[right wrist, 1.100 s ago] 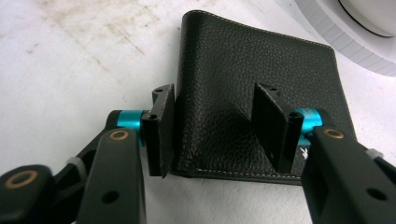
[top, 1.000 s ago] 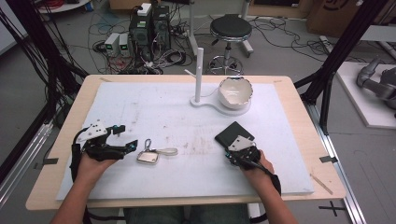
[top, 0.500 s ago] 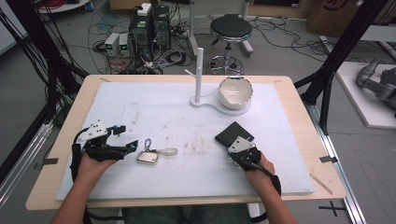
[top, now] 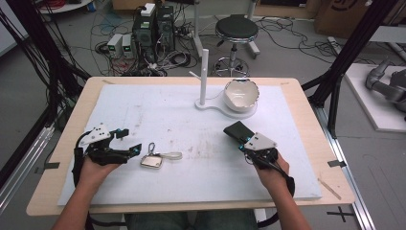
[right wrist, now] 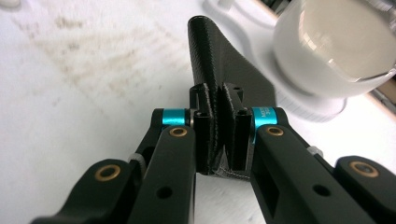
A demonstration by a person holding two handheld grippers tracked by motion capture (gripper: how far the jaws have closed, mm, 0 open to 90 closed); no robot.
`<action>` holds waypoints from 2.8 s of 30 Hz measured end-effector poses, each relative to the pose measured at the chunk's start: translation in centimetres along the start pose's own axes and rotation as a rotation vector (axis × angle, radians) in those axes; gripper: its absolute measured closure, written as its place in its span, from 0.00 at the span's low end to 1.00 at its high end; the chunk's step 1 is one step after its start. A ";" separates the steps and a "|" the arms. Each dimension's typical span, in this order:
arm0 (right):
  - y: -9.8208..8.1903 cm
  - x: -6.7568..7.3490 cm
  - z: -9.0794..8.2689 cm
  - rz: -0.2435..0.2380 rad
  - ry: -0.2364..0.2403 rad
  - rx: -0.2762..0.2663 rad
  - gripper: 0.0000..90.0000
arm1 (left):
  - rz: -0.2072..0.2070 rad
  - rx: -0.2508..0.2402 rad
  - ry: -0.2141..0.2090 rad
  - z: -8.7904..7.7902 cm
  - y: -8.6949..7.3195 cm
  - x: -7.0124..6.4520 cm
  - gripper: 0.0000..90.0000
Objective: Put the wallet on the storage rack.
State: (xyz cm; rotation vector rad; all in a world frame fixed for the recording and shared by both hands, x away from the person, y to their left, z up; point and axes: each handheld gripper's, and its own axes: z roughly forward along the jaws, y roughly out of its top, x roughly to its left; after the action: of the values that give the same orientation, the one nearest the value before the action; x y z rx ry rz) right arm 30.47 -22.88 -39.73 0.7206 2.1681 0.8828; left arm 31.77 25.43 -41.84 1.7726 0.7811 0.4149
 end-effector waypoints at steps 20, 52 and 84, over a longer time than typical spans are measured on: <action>6.3 -6.8 -3.0 -0.003 0.037 -0.141 0.94 | -0.002 -0.008 0.001 0.0 0.1 0.0 0.18; 7.4 -11.7 5.1 0.091 0.023 -0.105 0.94 | 0.000 0.004 0.007 0.1 -0.1 0.3 0.18; 6.5 -11.5 5.5 0.125 0.032 -0.123 0.94 | 0.002 0.001 0.002 0.2 0.0 0.1 0.18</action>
State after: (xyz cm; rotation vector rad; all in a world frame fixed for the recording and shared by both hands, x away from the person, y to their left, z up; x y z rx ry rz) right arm 43.20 -24.76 -33.45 0.7920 2.0935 1.0887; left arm 31.97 25.40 -41.93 1.7740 0.7811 0.4183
